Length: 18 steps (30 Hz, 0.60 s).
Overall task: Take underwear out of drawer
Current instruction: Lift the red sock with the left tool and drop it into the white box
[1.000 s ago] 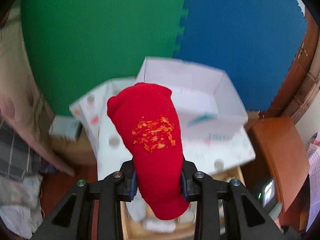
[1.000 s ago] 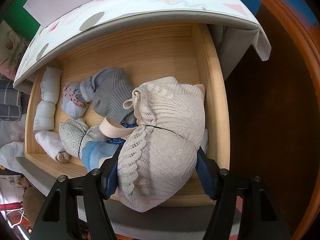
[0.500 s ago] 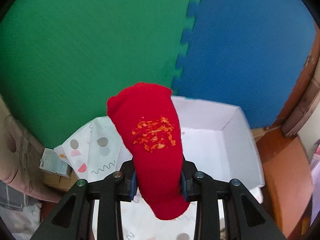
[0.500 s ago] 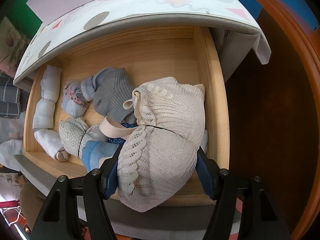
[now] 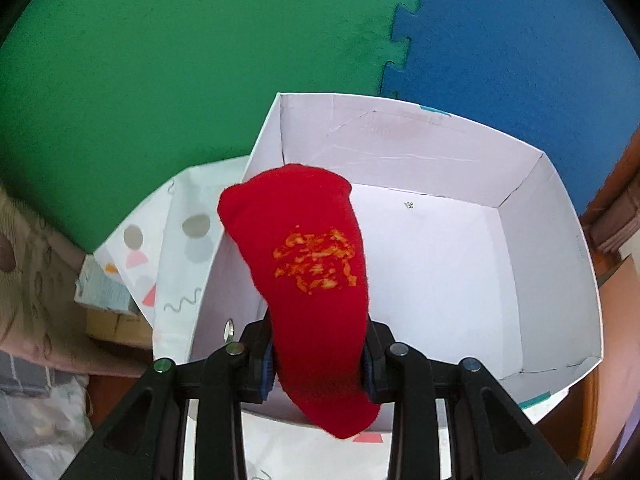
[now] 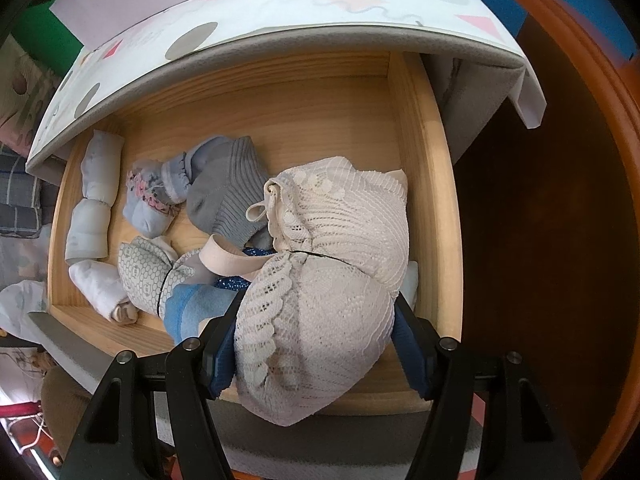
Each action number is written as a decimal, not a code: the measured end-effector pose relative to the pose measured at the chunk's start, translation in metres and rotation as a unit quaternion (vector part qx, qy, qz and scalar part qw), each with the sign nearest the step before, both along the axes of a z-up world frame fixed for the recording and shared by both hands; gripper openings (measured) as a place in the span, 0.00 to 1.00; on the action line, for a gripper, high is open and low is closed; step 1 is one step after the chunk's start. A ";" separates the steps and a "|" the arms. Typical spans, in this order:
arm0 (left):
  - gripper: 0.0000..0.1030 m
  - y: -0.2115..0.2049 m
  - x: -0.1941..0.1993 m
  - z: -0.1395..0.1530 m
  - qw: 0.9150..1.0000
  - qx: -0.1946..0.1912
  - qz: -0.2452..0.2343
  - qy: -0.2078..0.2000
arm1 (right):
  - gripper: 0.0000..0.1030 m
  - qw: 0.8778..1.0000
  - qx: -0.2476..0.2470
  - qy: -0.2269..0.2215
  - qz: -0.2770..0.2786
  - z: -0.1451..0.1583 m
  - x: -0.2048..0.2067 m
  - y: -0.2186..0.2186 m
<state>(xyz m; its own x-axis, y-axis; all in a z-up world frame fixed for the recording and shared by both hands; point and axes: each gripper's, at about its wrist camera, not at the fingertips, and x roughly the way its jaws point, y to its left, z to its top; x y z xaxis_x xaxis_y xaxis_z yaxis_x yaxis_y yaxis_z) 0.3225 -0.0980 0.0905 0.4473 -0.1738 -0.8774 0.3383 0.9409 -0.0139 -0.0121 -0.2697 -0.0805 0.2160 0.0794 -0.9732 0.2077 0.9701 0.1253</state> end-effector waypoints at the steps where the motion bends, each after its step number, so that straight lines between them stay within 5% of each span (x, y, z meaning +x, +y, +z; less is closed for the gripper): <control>1: 0.32 0.002 -0.002 0.000 1.000 -0.001 0.003 0.003 | 0.62 1.000 0.000 0.000 0.000 0.000 0.000 0.000; 18: 0.32 0.030 -0.062 -0.006 0.999 0.030 0.018 0.006 | 0.62 1.000 0.000 -0.001 -0.004 0.000 0.000 -0.001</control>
<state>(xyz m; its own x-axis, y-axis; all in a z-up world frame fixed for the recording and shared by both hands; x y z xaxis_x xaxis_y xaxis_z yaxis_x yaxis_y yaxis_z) 0.2603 -0.0675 0.0846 0.4411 -0.1049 -0.8913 0.3036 0.9520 0.0382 -0.0122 -0.2708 -0.0807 0.2182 0.0773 -0.9728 0.2159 0.9683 0.1254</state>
